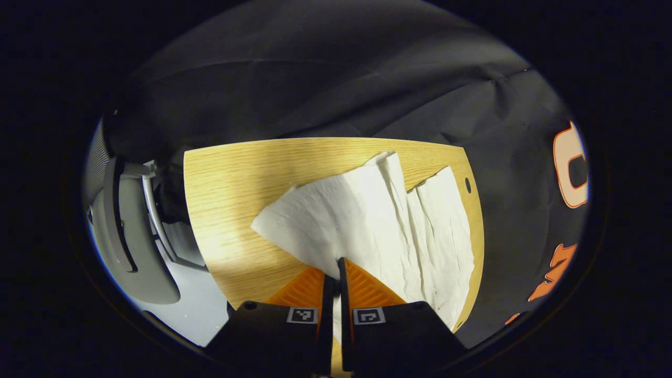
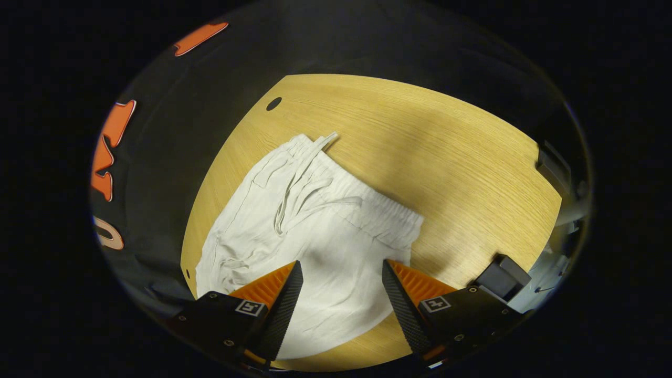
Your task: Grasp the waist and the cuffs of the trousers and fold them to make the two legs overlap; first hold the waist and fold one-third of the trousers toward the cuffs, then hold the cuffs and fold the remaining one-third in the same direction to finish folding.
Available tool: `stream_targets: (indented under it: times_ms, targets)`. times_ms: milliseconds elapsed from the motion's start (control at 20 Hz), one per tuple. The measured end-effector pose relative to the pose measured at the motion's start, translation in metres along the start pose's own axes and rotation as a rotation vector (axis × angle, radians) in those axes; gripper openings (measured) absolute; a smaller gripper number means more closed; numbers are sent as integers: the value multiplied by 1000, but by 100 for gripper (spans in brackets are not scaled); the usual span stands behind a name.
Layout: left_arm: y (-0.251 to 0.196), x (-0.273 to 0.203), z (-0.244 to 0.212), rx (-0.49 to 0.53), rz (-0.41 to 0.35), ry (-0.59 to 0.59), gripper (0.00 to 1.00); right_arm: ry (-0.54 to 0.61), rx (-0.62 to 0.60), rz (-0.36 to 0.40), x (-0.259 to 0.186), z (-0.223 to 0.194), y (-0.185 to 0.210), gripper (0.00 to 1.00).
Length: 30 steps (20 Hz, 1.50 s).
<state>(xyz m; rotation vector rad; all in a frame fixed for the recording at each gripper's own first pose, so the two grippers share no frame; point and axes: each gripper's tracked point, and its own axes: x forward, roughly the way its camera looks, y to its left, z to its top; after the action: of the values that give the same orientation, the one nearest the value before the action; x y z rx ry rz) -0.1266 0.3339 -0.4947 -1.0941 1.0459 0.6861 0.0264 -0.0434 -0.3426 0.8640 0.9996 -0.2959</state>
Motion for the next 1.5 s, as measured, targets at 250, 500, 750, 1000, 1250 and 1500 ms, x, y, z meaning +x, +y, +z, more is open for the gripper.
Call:
stream_targets:
  times_ms: [250,500,750,1000,1250,1500]
  targets:
    - [-11,-15,7,73,-7,-43,5,-21,24,-37,-5,3,-23,92]
    - [-35,-26,14,139,-44,-58,4,-22,48,-79,12,1,-36,92]
    - [-65,-45,22,187,-87,-81,4,-27,58,-129,27,3,-40,66]
    - [-91,-59,31,191,-126,-103,4,-36,149,-68,16,11,-35,9]
    - [-118,-61,36,223,-161,-106,4,-83,131,-15,-5,31,-17,4]
    - [-159,-62,49,269,-208,-113,4,-119,155,54,-19,57,17,4]
